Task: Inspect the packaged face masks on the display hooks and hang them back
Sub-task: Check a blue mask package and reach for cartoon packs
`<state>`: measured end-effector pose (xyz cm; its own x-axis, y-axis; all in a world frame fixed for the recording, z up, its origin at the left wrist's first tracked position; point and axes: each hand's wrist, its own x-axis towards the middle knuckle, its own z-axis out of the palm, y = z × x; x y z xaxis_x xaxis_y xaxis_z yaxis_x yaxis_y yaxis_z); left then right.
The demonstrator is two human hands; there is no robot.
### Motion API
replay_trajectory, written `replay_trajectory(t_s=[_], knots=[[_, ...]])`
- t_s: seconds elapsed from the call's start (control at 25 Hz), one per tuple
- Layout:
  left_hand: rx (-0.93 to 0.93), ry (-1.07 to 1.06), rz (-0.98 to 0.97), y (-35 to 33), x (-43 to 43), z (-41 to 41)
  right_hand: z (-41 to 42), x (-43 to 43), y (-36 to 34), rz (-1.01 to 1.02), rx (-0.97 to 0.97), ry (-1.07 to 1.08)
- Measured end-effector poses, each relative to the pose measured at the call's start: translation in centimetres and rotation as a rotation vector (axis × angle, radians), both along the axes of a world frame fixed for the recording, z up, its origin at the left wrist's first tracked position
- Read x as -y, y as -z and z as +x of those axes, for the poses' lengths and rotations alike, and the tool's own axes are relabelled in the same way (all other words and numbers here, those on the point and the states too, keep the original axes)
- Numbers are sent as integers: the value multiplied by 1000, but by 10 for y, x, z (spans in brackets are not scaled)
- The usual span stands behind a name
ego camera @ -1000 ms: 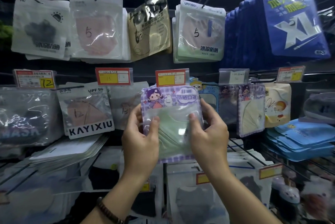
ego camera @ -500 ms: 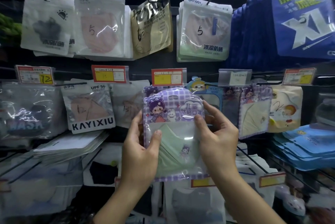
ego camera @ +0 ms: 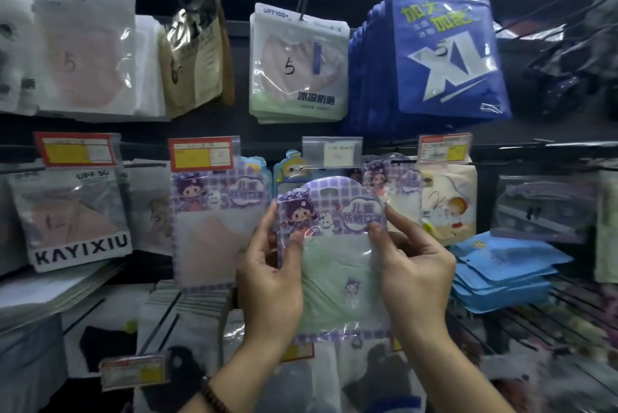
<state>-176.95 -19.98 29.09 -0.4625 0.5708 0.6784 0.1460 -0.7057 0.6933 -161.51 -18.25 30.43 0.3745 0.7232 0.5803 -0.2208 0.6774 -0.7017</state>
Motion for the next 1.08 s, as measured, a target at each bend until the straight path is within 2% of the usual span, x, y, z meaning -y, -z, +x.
replay_trajectory(t_s=[0.4, 0.68, 0.88, 1.08], knots=[[-61, 36, -30, -14, -39, 80, 79, -30, -7, -33, -118, -18], [-46, 44, 24, -30, -48, 105, 97, -51, -17, 103, -169, 50], [-59, 50, 88, -41, -51, 115, 102, -57, -22, 176, -150, 87], [-81, 31, 31, -45, -66, 118, 109, -70, -29, 82, -91, 123]])
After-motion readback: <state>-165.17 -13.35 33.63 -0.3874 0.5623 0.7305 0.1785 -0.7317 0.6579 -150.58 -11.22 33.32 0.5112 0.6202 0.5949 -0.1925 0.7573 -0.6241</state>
